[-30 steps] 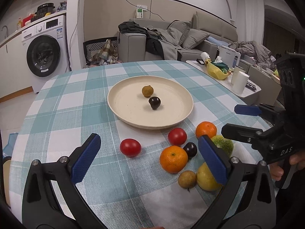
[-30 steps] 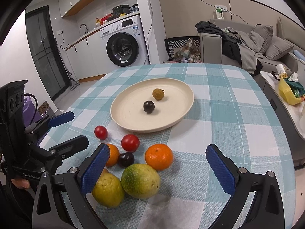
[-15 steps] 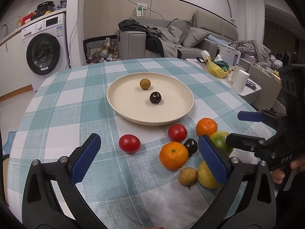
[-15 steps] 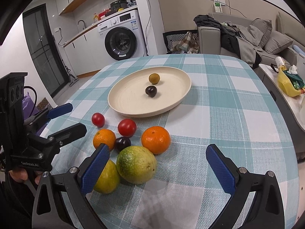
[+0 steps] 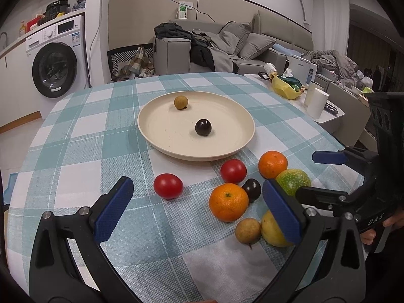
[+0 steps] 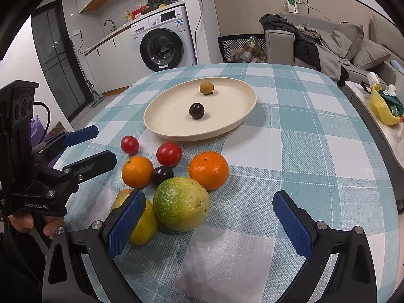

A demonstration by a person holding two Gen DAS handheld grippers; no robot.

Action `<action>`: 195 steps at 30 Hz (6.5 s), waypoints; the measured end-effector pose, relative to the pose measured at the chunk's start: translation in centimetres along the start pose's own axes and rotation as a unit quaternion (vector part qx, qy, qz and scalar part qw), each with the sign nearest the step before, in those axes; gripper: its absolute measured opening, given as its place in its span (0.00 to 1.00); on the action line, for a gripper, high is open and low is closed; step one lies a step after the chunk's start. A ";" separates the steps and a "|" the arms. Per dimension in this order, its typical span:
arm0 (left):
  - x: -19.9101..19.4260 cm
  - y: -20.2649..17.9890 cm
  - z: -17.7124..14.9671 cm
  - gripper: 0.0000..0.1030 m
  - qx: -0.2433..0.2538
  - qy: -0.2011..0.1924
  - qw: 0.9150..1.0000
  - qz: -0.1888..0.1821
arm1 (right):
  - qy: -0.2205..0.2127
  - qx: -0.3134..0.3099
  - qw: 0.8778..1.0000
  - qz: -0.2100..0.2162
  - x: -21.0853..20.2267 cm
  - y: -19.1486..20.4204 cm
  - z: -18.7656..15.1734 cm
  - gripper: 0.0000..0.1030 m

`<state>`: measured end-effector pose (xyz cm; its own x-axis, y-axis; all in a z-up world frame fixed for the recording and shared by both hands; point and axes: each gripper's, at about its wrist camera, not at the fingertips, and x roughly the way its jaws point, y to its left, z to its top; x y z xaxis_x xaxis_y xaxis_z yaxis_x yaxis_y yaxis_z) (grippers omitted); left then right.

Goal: Organize fruits
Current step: 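Withdraw both open tools from the plate toward the remaining fruits, then grasp the green citrus with the right tool while the left grasps the yellow citrus, then lift the green citrus with the right tool while the left carries the yellow citrus over the plate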

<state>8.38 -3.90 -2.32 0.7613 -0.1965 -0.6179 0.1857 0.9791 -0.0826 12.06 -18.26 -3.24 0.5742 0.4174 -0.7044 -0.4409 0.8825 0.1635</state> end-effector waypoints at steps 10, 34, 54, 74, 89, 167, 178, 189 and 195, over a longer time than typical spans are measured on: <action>0.5 -0.1 -0.2 0.99 0.003 0.006 1.000 -0.002 | 0.007 0.007 1.000 0.000 0.2 -0.3 -0.1 1.00; 1.4 0.4 -0.4 0.99 -0.005 0.026 1.000 -0.009 | 0.026 0.062 0.994 0.090 1.5 -1.2 -0.2 0.71; 0.0 -1.2 -0.9 0.99 0.012 0.023 0.999 -0.041 | 0.003 0.053 0.992 0.110 0.2 -0.6 -0.1 0.48; -0.5 -7.5 -2.7 0.84 0.123 0.051 0.986 -0.100 | -0.005 0.057 0.994 0.094 -1.4 -1.3 -1.1 0.49; 0.9 -9.0 -3.1 0.50 0.150 0.074 0.980 -0.110 | 0.001 0.052 0.994 0.096 -1.2 -1.1 -1.3 0.49; 5.4 0.9 5.0 0.48 -0.011 -0.007 1.000 0.009 | -0.085 0.077 0.992 0.049 1.7 -1.1 7.1 0.49; 7.0 1.4 5.0 0.48 -0.013 0.010 1.000 0.017 | -0.064 0.080 0.994 0.044 3.7 -1.2 7.5 0.49; 8.8 1.3 5.3 0.48 -0.008 0.023 0.999 0.025 | -0.050 0.078 0.995 0.039 5.4 -1.0 8.0 0.49; 9.2 1.4 5.3 0.46 -0.007 0.020 0.999 0.029 | -0.042 0.070 0.996 0.034 6.0 -0.7 8.1 0.49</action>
<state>18.93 -4.61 -3.95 0.7445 -0.1372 -0.6534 0.1324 0.9896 -0.0570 21.39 -14.66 -2.01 0.6050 0.4889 -0.6285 -0.3832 0.8707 0.3084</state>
